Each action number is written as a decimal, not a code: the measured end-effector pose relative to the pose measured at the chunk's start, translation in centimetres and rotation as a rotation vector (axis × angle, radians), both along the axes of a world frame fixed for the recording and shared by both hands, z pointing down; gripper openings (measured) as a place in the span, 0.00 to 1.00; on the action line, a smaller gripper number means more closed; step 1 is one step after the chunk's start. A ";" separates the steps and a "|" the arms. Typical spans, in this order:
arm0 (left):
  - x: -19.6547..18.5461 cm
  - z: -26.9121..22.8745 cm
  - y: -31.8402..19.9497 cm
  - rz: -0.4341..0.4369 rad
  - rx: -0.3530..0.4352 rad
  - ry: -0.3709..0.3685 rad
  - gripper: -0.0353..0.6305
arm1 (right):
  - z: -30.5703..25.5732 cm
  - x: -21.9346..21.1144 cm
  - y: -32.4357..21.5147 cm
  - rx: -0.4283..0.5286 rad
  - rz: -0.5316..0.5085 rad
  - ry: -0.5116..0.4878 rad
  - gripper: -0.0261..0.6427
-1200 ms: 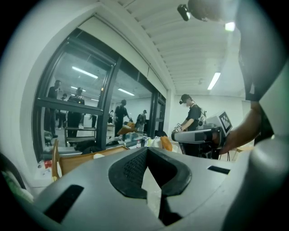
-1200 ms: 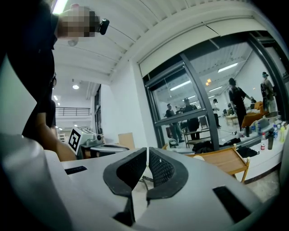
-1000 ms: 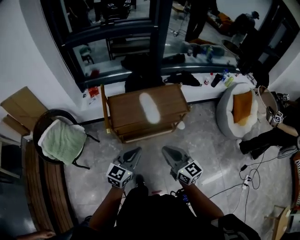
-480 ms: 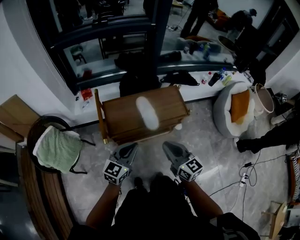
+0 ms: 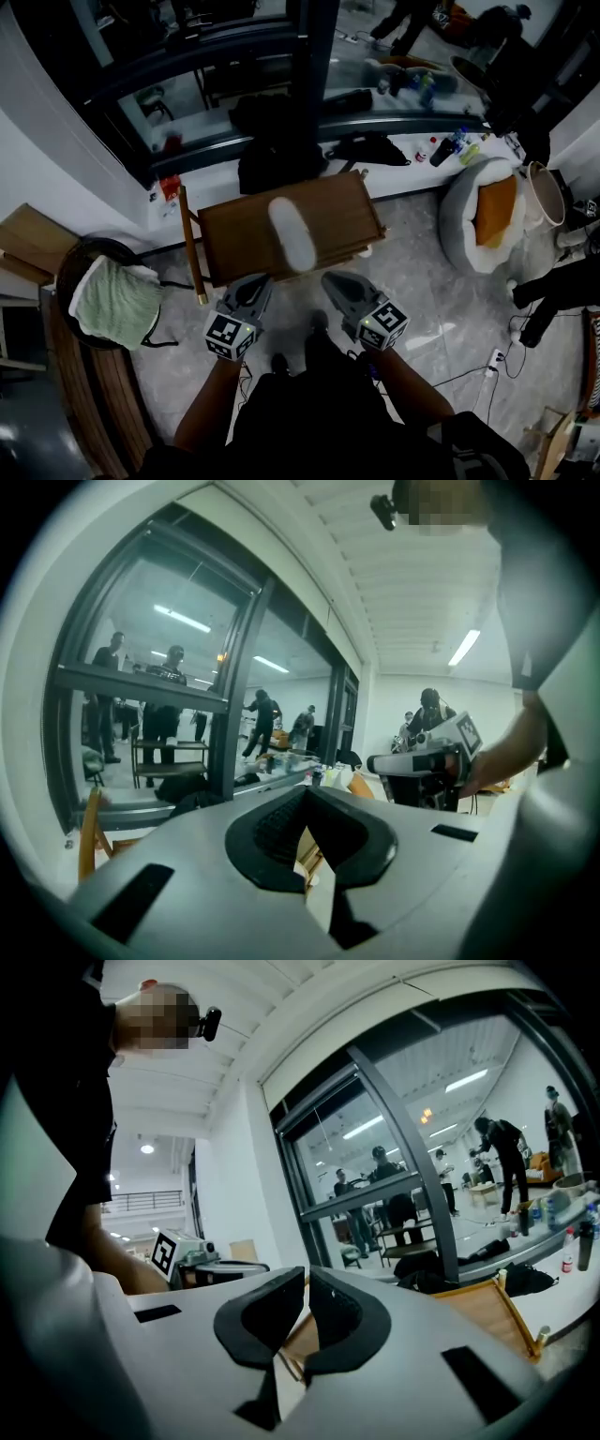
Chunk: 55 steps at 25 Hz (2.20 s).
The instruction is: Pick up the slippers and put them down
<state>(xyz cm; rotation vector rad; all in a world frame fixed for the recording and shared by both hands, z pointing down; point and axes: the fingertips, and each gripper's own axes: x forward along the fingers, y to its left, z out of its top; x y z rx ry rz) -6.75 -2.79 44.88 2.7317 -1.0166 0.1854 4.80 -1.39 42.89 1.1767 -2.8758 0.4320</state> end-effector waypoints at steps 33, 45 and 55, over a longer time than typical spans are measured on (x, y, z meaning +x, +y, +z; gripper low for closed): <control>5.5 9.4 -9.9 -0.062 -0.157 -0.051 0.06 | 14.6 3.0 -10.2 -0.441 -0.100 -0.155 0.08; 5.4 13.7 -10.2 -0.072 -0.202 -0.038 0.06 | 22.2 3.3 -8.0 -0.615 -0.097 -0.164 0.09; 6.0 15.7 -9.2 -0.069 -0.226 -0.034 0.06 | 27.0 2.7 -6.2 -0.791 -0.085 -0.242 0.25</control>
